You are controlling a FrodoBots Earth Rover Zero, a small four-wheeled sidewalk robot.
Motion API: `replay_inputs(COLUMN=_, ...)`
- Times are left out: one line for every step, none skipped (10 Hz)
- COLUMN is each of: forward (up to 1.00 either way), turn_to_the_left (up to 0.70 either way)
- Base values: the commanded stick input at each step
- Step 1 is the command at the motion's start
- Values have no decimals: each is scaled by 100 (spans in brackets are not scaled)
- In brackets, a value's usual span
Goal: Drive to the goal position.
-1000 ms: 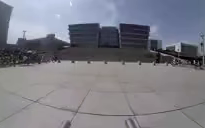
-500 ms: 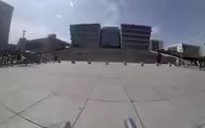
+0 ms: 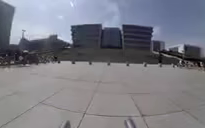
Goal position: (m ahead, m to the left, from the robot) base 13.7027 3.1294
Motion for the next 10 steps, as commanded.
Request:
replay_inputs(forward=85, turn_to_the_left=0)
replay_inputs(forward=85, turn_to_the_left=0)
replay_inputs(forward=85, turn_to_the_left=0)
replay_inputs(forward=85, turn_to_the_left=0)
replay_inputs(forward=85, turn_to_the_left=0)
replay_inputs(forward=85, turn_to_the_left=0)
replay_inputs(forward=85, turn_to_the_left=0)
replay_inputs(forward=85, turn_to_the_left=0)
replay_inputs(forward=85, turn_to_the_left=-1)
replay_inputs(forward=85, turn_to_the_left=-8)
